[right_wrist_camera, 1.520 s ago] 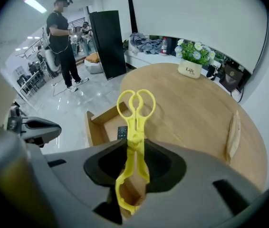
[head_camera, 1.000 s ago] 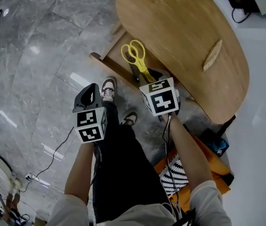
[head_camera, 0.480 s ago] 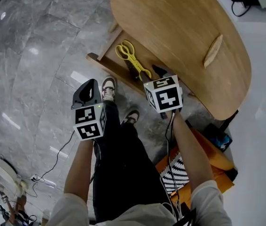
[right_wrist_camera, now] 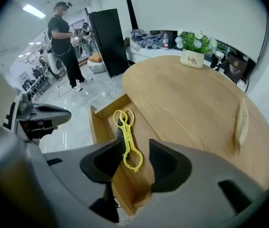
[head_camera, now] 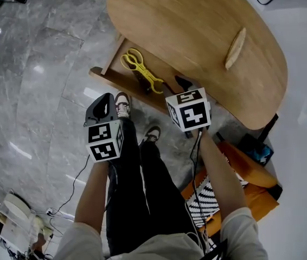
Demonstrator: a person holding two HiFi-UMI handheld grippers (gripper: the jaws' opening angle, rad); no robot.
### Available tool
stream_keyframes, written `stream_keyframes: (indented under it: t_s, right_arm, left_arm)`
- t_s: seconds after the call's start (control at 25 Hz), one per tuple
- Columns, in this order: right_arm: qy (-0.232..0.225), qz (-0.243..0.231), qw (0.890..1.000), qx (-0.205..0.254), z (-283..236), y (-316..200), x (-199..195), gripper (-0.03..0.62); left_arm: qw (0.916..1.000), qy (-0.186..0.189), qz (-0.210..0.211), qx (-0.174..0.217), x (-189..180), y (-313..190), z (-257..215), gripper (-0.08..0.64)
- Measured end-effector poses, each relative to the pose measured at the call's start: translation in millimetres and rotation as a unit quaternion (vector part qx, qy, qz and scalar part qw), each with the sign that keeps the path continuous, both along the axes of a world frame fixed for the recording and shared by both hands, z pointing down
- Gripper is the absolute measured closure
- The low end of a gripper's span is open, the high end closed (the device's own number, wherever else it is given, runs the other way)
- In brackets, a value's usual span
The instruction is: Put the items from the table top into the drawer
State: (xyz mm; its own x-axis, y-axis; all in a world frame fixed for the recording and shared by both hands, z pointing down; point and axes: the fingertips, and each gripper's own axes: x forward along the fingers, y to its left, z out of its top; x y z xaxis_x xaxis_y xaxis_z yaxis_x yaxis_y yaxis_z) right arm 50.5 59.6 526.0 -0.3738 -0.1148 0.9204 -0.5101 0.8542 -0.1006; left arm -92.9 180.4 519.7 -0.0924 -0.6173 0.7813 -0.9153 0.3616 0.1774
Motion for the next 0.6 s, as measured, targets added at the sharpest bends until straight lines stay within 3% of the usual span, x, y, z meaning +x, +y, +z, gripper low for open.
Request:
stream_keyframes:
  t_s: [0.36, 0.6]
  right_arm:
    - [-0.01, 0.083, 0.996, 0.017, -32.7, -52.8, 59.2, 0.422]
    - [-0.02, 0.186, 0.982, 0.025, -52.2, -99.8, 114.9, 0.424]
  left_arm:
    - [0.9972, 0.002, 0.074, 0.014, 43.4, -68.8, -21.2, 0.551]
    - [0.991, 0.004, 0.132, 0.02, 79.1, -120.7, -36.8, 0.551]
